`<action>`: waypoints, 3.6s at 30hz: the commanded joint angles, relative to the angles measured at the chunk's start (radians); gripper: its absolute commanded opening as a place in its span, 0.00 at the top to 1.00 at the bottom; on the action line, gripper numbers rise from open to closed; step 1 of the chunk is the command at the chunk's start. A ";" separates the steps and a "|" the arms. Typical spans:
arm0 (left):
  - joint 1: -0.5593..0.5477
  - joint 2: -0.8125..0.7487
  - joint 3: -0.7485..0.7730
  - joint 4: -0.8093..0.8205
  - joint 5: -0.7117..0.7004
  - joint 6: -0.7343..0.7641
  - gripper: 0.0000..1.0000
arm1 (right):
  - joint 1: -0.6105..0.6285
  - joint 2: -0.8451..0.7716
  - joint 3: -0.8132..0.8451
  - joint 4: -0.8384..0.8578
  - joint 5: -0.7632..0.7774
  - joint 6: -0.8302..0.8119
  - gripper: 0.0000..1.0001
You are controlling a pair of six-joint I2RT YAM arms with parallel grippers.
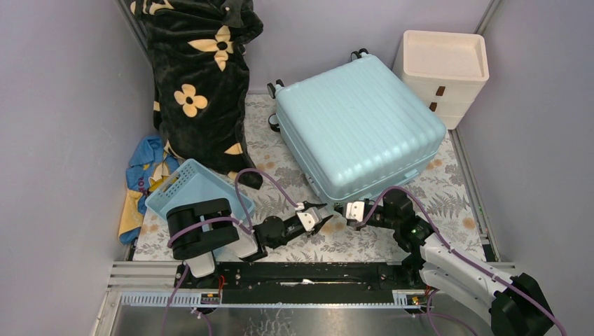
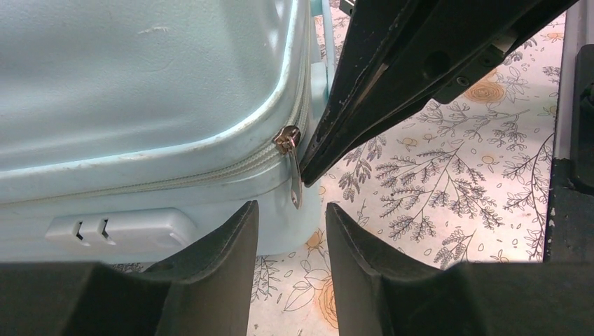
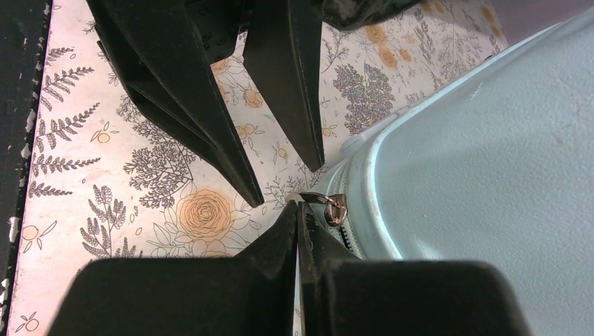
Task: Open, take out, and arrange the luggage
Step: Unzip the luggage at the center of the board.
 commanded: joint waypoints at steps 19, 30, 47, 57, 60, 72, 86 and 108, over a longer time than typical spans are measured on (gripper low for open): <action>-0.017 0.061 0.090 0.013 -0.038 -0.009 0.79 | 0.007 -0.008 0.053 0.014 0.028 -0.039 0.96; -0.019 0.039 0.108 -0.033 -0.032 -0.042 1.00 | 0.007 -0.010 0.058 -0.019 0.048 -0.042 0.96; -0.017 -0.192 0.111 -0.449 -0.169 -0.384 1.00 | 0.008 -0.156 0.147 -0.339 0.183 -0.097 0.91; 0.021 -0.267 0.200 -0.756 -0.220 -0.529 1.00 | 0.003 -0.194 0.224 -0.520 0.323 -0.135 0.84; 0.067 -0.290 0.195 -0.806 -0.188 -0.572 1.00 | -0.015 -0.191 0.252 -0.592 0.332 -0.178 0.79; 0.197 -0.334 0.208 -0.921 -0.121 -0.620 1.00 | -0.317 -0.040 0.353 -0.799 0.160 -0.409 0.66; 0.227 -0.410 0.218 -1.003 -0.073 -0.569 1.00 | -0.341 0.105 0.307 -0.661 0.104 -0.699 0.52; 0.238 -0.387 0.221 -0.971 -0.042 -0.544 1.00 | -0.480 0.353 0.406 -0.892 0.040 -1.121 0.61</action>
